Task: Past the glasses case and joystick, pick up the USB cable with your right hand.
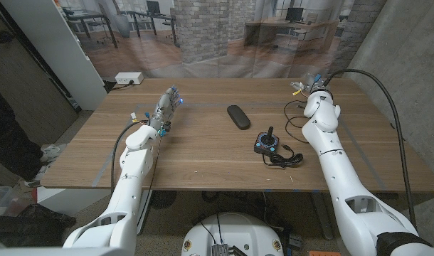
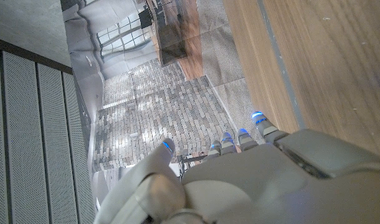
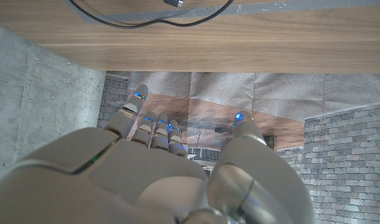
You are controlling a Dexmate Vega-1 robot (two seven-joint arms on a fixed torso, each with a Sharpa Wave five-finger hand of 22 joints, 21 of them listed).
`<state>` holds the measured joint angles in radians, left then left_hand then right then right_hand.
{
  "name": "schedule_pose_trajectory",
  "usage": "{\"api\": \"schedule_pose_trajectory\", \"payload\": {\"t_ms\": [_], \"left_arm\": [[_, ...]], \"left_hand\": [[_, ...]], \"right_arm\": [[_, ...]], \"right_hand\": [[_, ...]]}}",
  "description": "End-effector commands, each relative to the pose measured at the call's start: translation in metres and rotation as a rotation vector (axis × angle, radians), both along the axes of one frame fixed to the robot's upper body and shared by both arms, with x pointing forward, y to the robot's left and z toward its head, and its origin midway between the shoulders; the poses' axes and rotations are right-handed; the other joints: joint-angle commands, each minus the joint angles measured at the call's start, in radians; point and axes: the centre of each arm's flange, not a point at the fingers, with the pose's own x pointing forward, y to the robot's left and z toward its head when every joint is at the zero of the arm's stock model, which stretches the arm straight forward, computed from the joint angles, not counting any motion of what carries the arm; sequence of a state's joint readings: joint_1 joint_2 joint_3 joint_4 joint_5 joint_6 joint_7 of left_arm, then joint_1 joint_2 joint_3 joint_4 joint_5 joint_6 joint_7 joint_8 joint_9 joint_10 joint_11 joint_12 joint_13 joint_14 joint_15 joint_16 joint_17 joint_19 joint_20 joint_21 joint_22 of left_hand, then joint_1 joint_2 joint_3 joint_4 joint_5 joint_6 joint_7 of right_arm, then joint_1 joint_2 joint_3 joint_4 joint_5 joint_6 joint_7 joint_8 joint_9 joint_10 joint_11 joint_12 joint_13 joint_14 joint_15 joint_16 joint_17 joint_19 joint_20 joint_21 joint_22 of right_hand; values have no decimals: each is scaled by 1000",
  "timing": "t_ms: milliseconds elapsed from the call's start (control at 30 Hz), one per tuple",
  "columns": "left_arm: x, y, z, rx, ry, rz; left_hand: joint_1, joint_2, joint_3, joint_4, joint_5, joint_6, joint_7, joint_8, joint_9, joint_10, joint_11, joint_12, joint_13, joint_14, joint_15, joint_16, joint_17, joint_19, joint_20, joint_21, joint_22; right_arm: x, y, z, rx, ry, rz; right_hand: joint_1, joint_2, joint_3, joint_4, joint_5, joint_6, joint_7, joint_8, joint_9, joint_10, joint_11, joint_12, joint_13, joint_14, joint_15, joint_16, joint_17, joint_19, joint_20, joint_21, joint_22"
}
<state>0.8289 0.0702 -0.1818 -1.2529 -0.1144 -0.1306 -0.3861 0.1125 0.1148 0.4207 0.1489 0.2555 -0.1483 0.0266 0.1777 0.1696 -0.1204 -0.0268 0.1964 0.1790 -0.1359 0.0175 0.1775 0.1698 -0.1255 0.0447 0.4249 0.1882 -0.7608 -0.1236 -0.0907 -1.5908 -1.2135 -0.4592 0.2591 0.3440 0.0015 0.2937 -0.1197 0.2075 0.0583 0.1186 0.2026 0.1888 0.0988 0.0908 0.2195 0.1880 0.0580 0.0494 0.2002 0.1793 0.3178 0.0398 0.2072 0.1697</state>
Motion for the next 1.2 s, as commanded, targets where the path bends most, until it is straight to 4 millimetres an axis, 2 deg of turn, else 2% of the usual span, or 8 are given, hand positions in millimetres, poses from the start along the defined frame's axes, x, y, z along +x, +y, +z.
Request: {"api": "schedule_pose_trajectory", "payload": {"t_ms": [33,333,400,467,1200], "left_arm": [[-2,0,-1,-3,-3,1],[-4,2,-2,-5,-4,4],[-4,2,-2,-6,-4,3],[-5,2,-2,-6,-5,4],[-9,4,-1,-8,-14,2]], "left_hand": [[-6,31,8,0,1,0,-2,3,3,1,3,5,5,-3,7,5,4,2,7,0,3],[-6,31,8,0,0,1,-2,3,3,1,4,4,5,-3,8,5,4,2,8,-1,3],[-6,30,9,0,0,1,-1,3,3,1,4,4,5,-3,8,5,4,3,8,-2,3],[-6,30,9,0,0,1,-2,4,3,1,3,4,5,-3,9,5,4,3,8,-2,3],[-7,30,10,0,0,2,-1,4,3,2,3,5,5,-2,8,5,4,3,12,-5,3]], "right_arm": [[3,4,0,-11,-3,-43],[7,9,-1,-4,1,-72],[8,11,0,-8,8,-81],[9,13,0,-11,13,-90],[20,31,-2,-22,37,-128]], "right_hand": [[-4,-13,-8,1,9,18,1,7,2,21,-1,9,6,25,-1,8,3,18,1,8,6],[-14,-19,-20,6,16,47,-1,12,3,50,-8,17,7,71,3,19,5,50,12,16,6],[-16,-21,-24,8,19,64,-19,16,3,62,-9,19,7,85,2,20,6,59,13,17,7],[-16,-22,-26,8,20,69,-22,17,3,66,-11,19,7,92,1,21,7,65,12,18,7],[-10,-22,-35,9,33,121,-22,26,4,128,-10,31,9,152,-12,27,7,114,16,25,7]]}}
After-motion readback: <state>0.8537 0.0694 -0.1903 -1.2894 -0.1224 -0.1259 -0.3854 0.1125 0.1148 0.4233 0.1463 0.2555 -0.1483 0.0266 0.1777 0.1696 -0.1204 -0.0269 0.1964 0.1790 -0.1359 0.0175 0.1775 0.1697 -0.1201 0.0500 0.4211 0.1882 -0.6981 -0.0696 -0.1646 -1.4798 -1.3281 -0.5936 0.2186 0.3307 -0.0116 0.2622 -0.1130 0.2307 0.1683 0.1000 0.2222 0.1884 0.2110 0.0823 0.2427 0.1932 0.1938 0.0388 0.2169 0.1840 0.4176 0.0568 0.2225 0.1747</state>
